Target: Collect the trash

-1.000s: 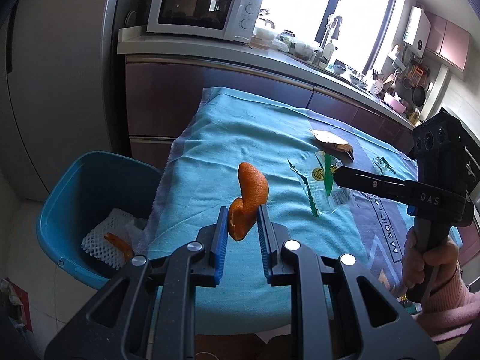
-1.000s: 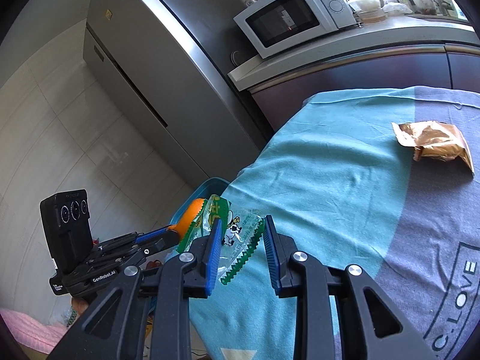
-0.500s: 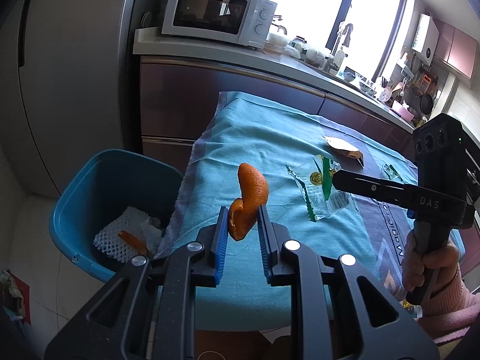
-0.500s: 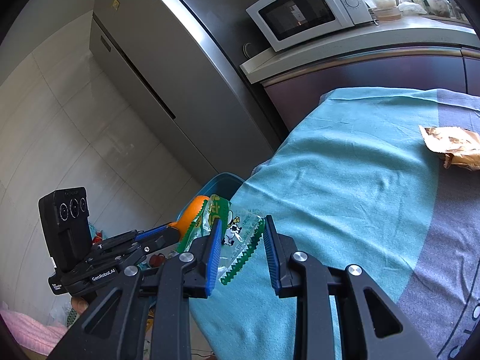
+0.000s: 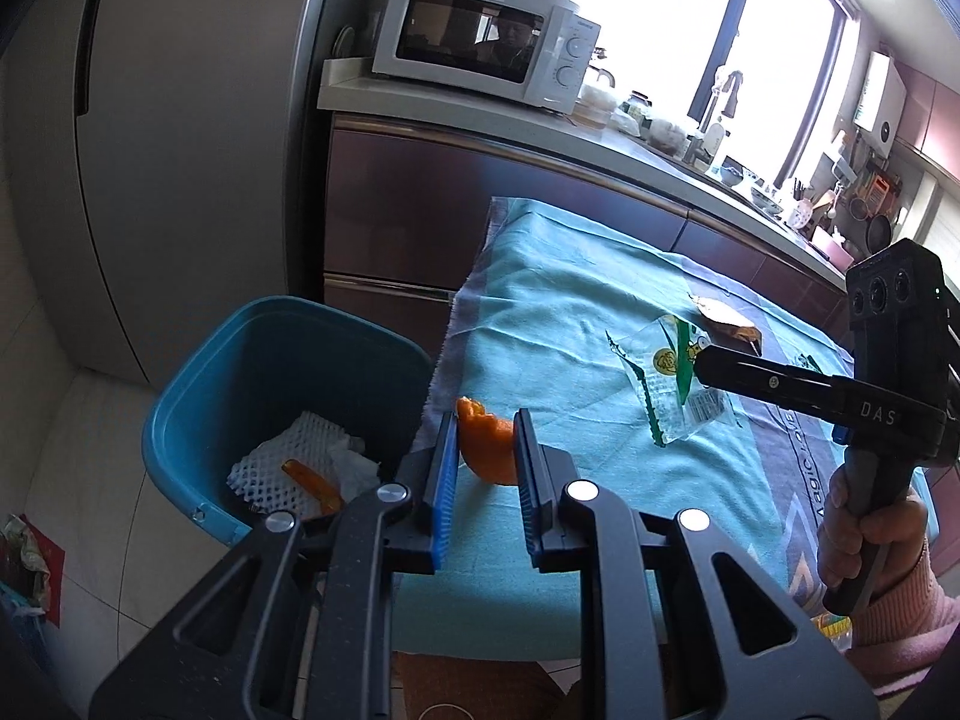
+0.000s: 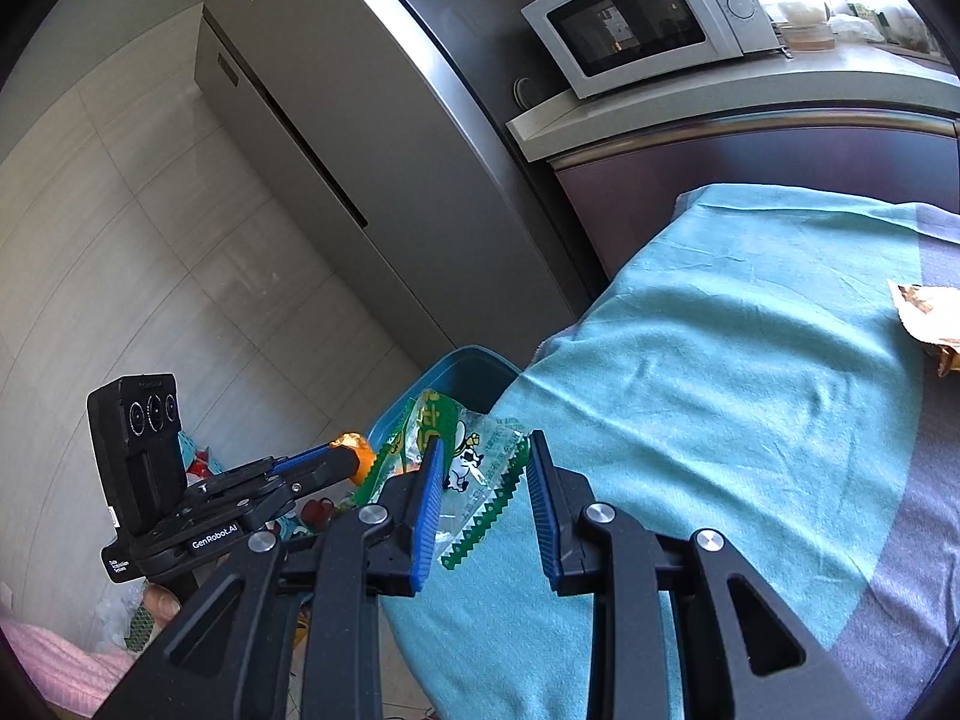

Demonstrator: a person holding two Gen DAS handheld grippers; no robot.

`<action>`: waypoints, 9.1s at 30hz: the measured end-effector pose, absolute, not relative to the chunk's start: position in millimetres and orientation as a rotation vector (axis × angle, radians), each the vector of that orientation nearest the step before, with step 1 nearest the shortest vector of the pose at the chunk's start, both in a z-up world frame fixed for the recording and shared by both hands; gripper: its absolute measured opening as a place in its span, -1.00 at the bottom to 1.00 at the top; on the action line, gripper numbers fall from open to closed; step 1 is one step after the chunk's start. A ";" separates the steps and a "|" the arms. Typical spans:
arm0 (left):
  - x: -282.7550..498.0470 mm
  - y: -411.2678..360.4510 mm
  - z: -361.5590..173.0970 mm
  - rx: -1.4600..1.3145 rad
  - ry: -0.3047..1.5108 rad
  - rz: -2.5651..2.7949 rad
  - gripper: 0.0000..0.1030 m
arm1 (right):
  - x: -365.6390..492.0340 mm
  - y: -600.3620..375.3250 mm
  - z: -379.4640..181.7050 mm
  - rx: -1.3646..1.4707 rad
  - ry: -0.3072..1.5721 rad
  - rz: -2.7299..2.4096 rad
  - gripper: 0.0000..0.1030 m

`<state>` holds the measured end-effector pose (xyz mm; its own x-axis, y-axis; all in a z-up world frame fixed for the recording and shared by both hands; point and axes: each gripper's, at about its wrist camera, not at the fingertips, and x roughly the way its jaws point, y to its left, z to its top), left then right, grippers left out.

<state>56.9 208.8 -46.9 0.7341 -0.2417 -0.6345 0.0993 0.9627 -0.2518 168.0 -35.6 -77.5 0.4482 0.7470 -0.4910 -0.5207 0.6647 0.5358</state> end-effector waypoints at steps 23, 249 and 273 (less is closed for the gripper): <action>64.3 250.6 -37.9 -0.244 0.674 -0.085 -0.65 | 183.0 -3.4 -79.8 0.285 0.793 0.850 -0.49; 226.0 -83.5 -113.4 -0.241 1.018 -0.676 -0.71 | 187.4 -261.0 -96.6 0.379 0.797 0.352 -0.50; 155.7 -28.6 -63.2 -0.104 0.809 -0.563 -0.85 | 142.7 -245.7 -66.6 0.396 0.673 0.390 -0.50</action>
<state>155.7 -28.6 -63.2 0.5528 -0.5139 -0.6560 0.4365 0.8491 -0.2975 142.7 -245.7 -66.6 0.7163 0.4677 -0.5179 -0.2175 0.8548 0.4712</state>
